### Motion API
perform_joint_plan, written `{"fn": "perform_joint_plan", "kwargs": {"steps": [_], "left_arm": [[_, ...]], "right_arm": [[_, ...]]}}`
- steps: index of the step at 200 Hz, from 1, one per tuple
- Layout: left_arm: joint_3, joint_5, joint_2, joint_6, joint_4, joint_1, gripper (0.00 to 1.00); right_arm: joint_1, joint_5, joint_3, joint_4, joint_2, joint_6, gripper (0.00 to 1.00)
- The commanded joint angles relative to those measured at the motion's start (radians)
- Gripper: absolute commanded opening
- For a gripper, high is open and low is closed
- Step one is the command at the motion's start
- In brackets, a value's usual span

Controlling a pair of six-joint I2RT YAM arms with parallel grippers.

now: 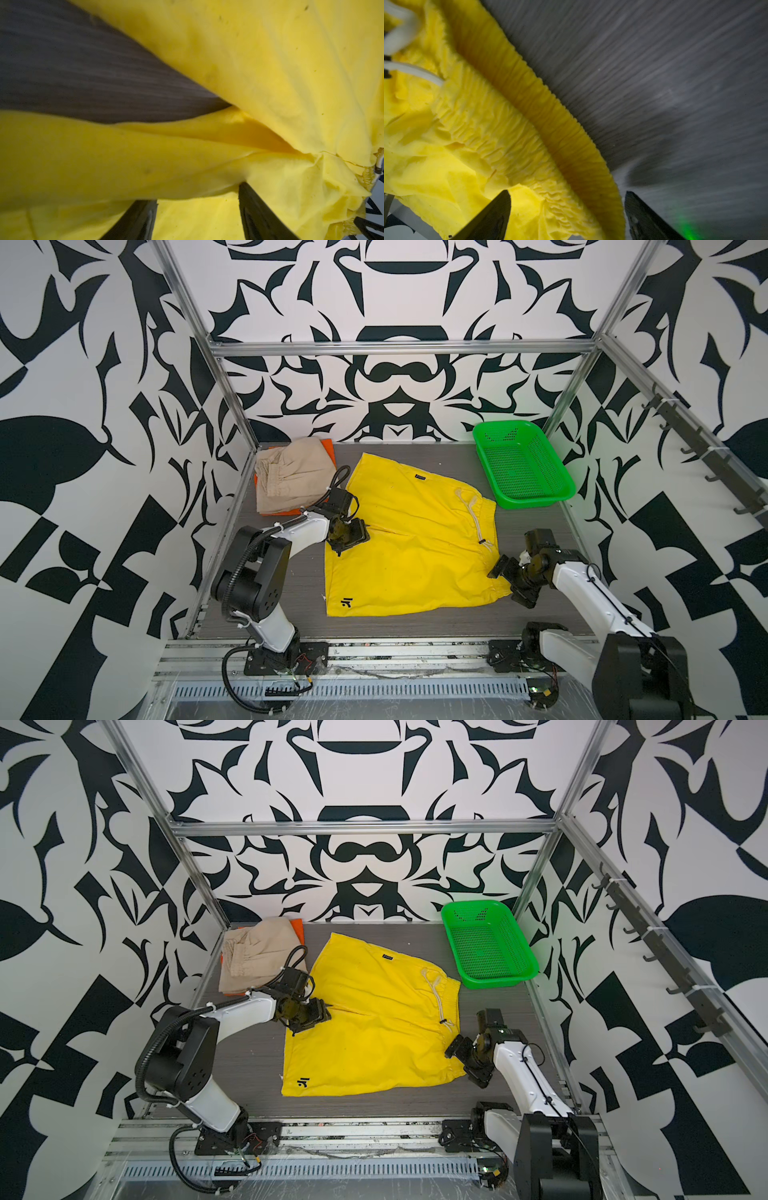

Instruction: Fold and stack the shorts

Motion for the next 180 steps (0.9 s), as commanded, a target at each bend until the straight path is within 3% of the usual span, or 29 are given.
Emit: {"fn": "perform_joint_plan", "kwargs": {"steps": [1,48,91,114,139,180], "left_arm": [[0.001,-0.076,0.088,0.041,-0.036,0.009,0.66],[0.087,-0.099,0.131,0.094,-0.081,0.034,0.66],[0.089,-0.091,0.07,0.098,-0.137,0.045,0.67],[0.061,-0.085,-0.025,0.063,-0.166,0.045,0.71],[0.032,-0.065,-0.151,0.007,-0.222,0.045,0.75],[0.003,-0.03,-0.329,-0.13,-0.367,0.045,0.82]], "right_arm": [[-0.002,-0.071,-0.02,0.064,-0.005,0.034,0.87],[-0.001,-0.093,-0.053,0.116,-0.015,0.062,0.73],[-0.002,-0.113,-0.05,0.106,-0.032,0.071,0.31],[0.0,-0.123,-0.054,0.091,-0.089,0.095,0.17],[0.003,-0.137,-0.059,0.072,-0.136,0.112,0.09],[0.021,-0.153,-0.06,0.068,-0.161,0.12,0.04]]}}
